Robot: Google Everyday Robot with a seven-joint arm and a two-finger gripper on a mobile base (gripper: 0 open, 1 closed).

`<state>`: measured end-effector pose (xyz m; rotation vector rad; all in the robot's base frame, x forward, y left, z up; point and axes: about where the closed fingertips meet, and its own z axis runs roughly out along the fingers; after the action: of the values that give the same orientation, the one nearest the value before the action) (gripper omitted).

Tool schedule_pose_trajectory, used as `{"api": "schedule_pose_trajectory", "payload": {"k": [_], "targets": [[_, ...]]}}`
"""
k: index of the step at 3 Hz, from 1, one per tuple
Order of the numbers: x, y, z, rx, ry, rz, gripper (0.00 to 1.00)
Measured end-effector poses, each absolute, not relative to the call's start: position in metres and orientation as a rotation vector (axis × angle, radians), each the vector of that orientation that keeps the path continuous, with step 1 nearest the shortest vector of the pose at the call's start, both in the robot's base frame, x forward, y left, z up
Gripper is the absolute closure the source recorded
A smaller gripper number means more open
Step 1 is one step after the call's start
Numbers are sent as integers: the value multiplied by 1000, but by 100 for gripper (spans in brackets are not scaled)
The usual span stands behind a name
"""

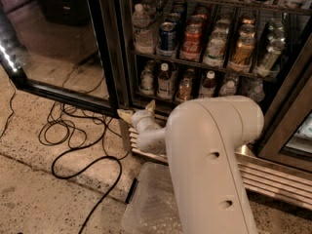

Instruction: Pick 7up can from bottom shelf of fridge

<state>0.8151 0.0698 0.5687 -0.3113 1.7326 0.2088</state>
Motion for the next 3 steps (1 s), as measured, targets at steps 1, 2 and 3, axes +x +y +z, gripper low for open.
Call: {"api": "schedule_pose_trajectory", "payload": {"k": [1,2,3], "targets": [[828,50,577,-246,1699,128,18],[843,45,584,-197,1667,98,31],[847,50,585,-197,1658,106,31]]}}
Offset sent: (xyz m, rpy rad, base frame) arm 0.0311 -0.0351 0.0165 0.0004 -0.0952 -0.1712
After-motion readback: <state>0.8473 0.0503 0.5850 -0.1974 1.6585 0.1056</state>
